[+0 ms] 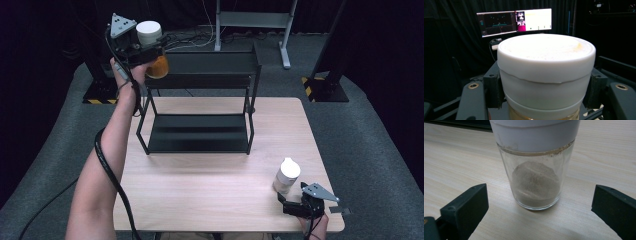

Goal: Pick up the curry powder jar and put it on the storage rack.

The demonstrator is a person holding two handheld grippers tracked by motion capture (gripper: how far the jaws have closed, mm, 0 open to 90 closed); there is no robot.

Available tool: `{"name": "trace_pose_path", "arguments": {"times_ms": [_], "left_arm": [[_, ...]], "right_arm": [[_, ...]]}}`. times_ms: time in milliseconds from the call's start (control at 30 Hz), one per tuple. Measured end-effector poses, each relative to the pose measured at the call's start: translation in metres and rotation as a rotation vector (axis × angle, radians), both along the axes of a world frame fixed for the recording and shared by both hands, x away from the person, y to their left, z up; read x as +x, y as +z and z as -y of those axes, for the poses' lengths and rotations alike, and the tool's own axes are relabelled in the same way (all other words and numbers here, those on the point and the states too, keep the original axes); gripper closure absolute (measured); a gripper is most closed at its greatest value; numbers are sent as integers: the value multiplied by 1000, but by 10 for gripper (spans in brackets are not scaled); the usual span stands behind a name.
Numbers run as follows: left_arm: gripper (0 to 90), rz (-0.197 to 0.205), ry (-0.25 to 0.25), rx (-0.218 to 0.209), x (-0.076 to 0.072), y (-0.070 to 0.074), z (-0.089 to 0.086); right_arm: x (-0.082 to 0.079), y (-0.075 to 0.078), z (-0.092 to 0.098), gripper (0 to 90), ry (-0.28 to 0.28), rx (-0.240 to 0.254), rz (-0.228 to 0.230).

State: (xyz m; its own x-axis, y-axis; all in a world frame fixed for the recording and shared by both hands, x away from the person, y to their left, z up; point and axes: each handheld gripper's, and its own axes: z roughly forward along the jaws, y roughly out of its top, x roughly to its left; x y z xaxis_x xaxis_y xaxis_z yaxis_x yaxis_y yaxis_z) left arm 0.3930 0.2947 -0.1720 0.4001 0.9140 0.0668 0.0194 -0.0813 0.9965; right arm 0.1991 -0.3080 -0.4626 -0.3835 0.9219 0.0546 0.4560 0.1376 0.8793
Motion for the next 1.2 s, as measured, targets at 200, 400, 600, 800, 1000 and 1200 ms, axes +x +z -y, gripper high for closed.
{"name": "trace_pose_path", "arguments": {"times_ms": [200,400,600,800,1000,1200], "left_arm": [[338,-6,4,9,10,1,5],[338,-10,8,8,19,2,10],[338,-22,13,9,29,2,15],[338,-44,19,3,38,-1,19],[338,-52,26,7,45,-4,22],[338,-61,28,0,51,-9,22]], "right_arm": [[0,0,0,0,1,2,0],[1,0,1,0,2,3,-2],[0,0,1,0,0,5,-2],[0,0,1,0,1,6,0],[0,0,1,0,0,8,1],[0,0,1,0,-1,8,0]]}}
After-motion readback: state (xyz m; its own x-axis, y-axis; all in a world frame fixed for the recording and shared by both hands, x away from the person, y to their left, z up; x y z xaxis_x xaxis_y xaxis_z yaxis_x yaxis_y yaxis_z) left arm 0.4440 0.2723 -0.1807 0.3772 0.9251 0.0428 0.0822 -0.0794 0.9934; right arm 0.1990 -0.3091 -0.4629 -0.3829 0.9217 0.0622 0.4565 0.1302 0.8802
